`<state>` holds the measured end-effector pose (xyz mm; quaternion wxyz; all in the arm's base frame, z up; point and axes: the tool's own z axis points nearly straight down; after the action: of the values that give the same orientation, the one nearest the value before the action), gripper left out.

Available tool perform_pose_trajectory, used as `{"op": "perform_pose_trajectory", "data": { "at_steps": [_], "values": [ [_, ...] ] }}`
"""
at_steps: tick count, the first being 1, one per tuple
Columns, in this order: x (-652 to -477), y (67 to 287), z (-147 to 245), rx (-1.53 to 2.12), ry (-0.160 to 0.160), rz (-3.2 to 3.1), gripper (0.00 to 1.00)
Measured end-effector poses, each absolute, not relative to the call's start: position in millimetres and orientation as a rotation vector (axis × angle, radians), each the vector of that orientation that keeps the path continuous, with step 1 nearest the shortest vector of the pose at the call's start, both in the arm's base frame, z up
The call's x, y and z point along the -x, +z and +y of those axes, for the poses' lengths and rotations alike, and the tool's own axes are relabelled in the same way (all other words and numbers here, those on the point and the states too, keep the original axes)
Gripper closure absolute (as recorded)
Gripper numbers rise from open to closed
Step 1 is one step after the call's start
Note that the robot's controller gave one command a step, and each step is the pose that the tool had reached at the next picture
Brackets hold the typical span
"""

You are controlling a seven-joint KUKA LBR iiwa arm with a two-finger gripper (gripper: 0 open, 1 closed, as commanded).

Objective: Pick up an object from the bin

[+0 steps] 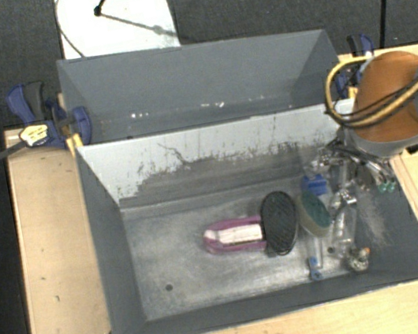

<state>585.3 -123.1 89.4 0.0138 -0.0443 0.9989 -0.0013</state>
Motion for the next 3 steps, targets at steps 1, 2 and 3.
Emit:
{"op": "perform_pose_trajectory", "data": {
  "at_steps": [1, 2, 3],
  "values": [
    [-599.8, 82.4, -121.5, 0.097, -0.014, 3.106, 0.0],
    [-605.0, 87.9, -122.4, 0.101, -0.02, 3.086, 1.0],
    [-595.6, 91.9, -123.9, 0.096, -0.015, 3.096, 1.0]
  ]
}}
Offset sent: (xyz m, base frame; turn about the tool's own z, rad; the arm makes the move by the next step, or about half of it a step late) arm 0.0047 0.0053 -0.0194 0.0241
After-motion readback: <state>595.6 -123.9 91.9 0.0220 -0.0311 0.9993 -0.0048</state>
